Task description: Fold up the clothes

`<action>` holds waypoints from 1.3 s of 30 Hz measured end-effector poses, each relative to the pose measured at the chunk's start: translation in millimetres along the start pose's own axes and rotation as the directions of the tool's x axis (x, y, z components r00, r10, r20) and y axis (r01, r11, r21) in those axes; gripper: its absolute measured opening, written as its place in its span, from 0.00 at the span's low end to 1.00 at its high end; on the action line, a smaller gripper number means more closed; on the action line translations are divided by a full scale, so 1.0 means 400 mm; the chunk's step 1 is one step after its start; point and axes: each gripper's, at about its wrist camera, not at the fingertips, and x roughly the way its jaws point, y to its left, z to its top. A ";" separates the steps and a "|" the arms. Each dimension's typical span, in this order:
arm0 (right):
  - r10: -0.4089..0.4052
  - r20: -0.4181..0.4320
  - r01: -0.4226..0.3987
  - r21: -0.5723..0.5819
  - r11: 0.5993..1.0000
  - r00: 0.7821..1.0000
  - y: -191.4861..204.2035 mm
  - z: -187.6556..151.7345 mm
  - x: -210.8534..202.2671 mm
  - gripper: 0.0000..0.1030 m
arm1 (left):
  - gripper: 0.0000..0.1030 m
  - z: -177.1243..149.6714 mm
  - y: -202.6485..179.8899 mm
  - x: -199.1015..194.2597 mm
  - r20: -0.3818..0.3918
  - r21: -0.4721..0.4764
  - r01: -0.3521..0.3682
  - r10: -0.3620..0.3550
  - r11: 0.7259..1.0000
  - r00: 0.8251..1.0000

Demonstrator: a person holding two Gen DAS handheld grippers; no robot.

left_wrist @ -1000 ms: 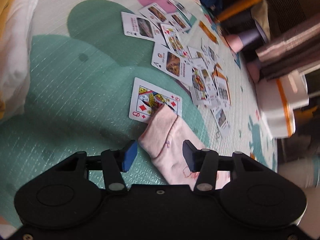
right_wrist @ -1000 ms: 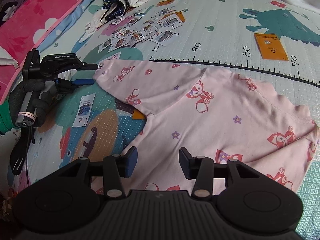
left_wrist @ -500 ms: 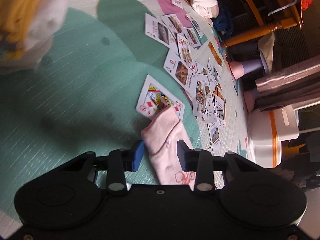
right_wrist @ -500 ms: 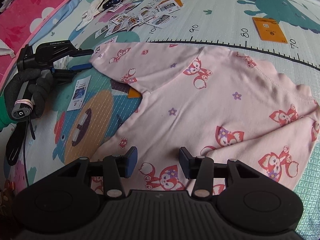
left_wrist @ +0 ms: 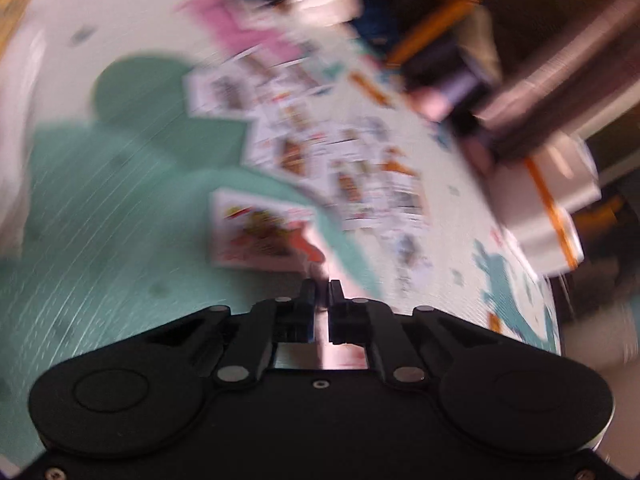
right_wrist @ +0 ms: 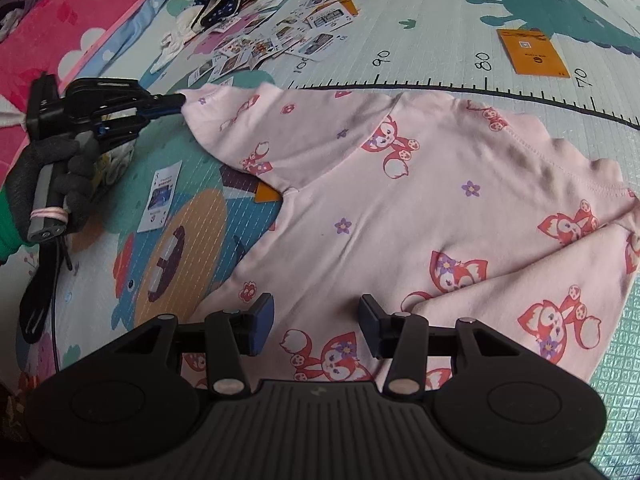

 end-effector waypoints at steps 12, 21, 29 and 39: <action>0.216 0.332 -0.358 0.457 0.814 0.918 -0.129 0.022 -0.056 0.50 | 0.03 -0.285 -0.319 -0.014 -0.100 0.770 0.144 -0.104 0.622 0.989; 0.229 0.355 -0.398 0.537 0.744 0.906 -0.139 0.007 -0.010 0.52 | 0.03 -0.443 -0.370 0.009 -0.147 0.914 0.170 -0.088 0.367 0.985; 0.188 0.341 -0.345 0.490 0.801 0.921 -0.116 0.037 -0.023 0.34 | 0.03 -0.523 -0.406 -0.032 -0.121 0.970 0.145 -0.133 0.194 0.984; 0.132 0.332 -0.262 0.383 0.886 0.934 -0.109 0.047 -0.106 0.05 | 0.33 -0.504 -0.392 -0.083 -0.160 0.940 0.193 -0.136 0.281 0.978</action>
